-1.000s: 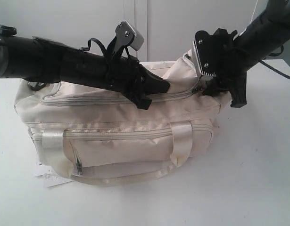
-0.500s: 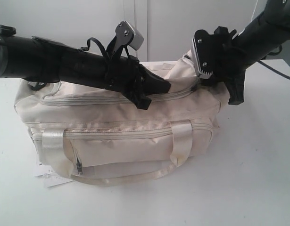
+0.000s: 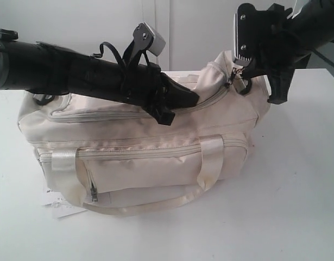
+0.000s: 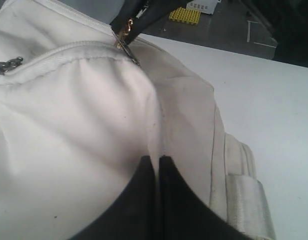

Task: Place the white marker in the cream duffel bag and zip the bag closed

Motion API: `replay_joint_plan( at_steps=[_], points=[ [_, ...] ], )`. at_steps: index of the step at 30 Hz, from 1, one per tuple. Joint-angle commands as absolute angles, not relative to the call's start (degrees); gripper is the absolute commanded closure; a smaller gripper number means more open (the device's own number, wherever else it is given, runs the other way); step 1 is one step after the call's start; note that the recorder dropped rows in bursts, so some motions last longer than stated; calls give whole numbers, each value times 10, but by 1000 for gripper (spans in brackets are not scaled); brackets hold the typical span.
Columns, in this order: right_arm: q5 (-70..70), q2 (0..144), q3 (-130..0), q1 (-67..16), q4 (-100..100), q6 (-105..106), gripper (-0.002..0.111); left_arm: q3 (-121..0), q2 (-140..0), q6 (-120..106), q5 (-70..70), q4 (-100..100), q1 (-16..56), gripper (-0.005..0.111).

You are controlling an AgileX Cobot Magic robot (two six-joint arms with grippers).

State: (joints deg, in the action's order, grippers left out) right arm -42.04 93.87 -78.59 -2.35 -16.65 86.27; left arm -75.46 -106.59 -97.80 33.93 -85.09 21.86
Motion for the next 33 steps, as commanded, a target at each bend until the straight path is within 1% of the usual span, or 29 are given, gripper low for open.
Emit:
replay_joint_plan(
  at_steps=[1,7,15,22,24,25,26,27,29,30,31,33],
  points=[
    [-359,933,-785,-16,-138,794,108,-756,-1059,-968,386,-833,219,107],
    [-350,936,-785,-16,-137,782,108,-756,-1056,-944,391,-793,219,107],
    [-264,960,-786,-16,-145,678,108,-756,-1041,-944,405,-787,219,107],
    [-246,959,-786,-16,-169,650,108,-756,-1040,-944,405,-785,219,107],
    [-269,953,-786,-16,-169,650,108,-756,-1040,-944,394,-785,219,100],
    [-286,949,-786,-16,-169,658,108,-756,-1040,-944,388,-785,219,94],
    [-308,944,-786,-16,-169,668,108,-756,-1040,-944,380,-785,219,82],
    [-329,940,-786,-16,-169,680,108,-756,-1040,-944,372,-785,219,73],
    [-371,933,-786,-16,-166,702,108,-756,-1040,-944,349,-785,219,49],
    [-388,930,-786,-16,-163,714,108,-756,-1040,-943,340,-788,219,40],
    [-412,927,-786,-16,-162,736,108,-756,-1038,-936,334,-791,219,35],
    [-460,922,-786,-16,-167,773,108,-756,-1031,-924,334,-792,219,33]
  ],
)
